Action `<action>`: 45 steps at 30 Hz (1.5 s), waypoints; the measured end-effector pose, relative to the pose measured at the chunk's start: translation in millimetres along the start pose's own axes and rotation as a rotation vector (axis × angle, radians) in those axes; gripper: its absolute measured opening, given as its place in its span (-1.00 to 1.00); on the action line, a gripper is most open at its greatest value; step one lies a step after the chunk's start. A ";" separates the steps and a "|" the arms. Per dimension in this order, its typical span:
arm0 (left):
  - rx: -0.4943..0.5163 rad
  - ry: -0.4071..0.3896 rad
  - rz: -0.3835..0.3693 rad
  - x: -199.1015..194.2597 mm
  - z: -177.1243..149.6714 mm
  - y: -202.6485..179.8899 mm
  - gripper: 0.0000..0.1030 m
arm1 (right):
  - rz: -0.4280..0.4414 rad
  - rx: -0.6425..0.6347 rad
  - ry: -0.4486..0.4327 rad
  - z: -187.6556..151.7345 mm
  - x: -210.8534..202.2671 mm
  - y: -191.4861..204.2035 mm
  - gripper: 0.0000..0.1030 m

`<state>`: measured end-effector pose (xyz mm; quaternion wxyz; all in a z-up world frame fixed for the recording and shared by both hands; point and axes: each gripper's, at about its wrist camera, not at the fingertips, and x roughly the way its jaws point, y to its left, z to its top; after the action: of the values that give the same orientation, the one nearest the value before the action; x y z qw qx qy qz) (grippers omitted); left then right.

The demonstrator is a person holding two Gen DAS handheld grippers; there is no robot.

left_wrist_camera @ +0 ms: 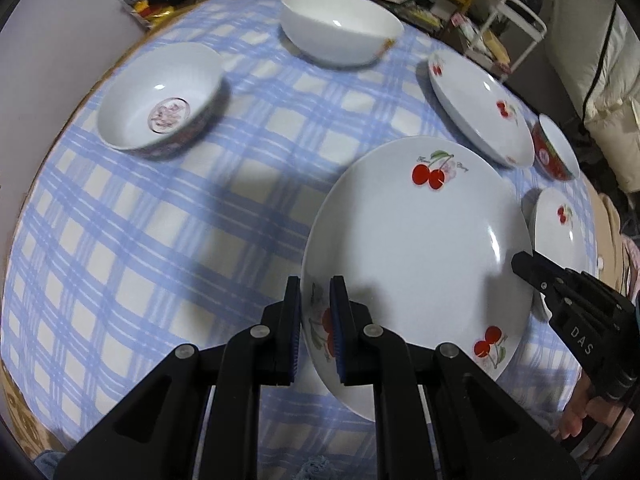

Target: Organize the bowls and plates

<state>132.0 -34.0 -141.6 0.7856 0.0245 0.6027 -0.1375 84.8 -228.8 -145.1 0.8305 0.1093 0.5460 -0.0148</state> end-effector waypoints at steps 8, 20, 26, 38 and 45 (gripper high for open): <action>0.036 0.071 0.032 21.7 -3.8 -6.4 -0.74 | -0.033 0.016 0.102 -16.5 23.6 -4.5 -0.75; 0.031 0.083 0.041 29.4 0.9 -7.6 -0.74 | -0.066 -0.017 0.093 -12.1 25.4 -0.7 -0.75; 0.009 0.029 0.042 17.2 1.0 1.5 -0.74 | -0.049 -0.015 0.105 -8.5 23.5 -0.8 -0.76; 0.071 -0.090 0.106 -37.2 16.7 -34.7 -0.70 | -0.052 -0.010 -0.043 20.8 -39.9 -25.2 -0.72; 0.141 -0.107 0.096 -45.4 36.5 -84.2 -0.62 | -0.097 0.070 -0.076 25.7 -71.7 -75.1 0.22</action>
<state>135.0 -113.9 -77.6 0.8186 0.1014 0.5470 -0.1431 68.2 -313.9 -82.5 0.8447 0.1109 0.5178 -0.0782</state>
